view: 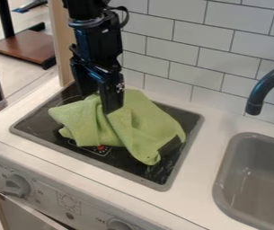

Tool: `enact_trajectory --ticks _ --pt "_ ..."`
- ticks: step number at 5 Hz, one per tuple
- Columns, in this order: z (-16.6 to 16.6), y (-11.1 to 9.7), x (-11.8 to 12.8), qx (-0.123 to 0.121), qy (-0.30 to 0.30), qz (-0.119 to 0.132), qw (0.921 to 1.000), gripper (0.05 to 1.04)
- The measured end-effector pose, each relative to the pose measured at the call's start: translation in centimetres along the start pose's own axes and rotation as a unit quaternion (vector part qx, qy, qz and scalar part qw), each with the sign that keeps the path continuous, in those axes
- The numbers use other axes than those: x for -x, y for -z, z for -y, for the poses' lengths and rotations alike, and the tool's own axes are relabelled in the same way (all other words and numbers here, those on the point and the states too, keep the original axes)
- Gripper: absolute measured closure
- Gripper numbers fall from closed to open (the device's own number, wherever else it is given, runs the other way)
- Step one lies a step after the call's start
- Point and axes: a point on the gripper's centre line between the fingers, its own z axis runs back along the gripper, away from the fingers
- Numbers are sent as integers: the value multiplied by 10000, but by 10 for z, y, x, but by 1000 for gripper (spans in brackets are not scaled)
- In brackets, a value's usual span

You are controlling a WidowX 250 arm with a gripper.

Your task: Unfold the cloth from top to bottom

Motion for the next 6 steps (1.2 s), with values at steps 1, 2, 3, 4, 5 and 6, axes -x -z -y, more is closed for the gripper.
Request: enact_trajectory --ticks 1,2,3,4,5,6 --pt "1 6 2 66 -14 -94 9999 84" --pt "-13 14 -14 -1 -92 -7 10000 84" --pt "-26 14 -31 -97 -188 63 9998 84" --pt "-41 13 -49 -229 -620 130 9977 84" --pt "-51 23 -57 -485 -824 213 9952 84" --pt "-61 36 -59 -741 -907 158 9930 84"
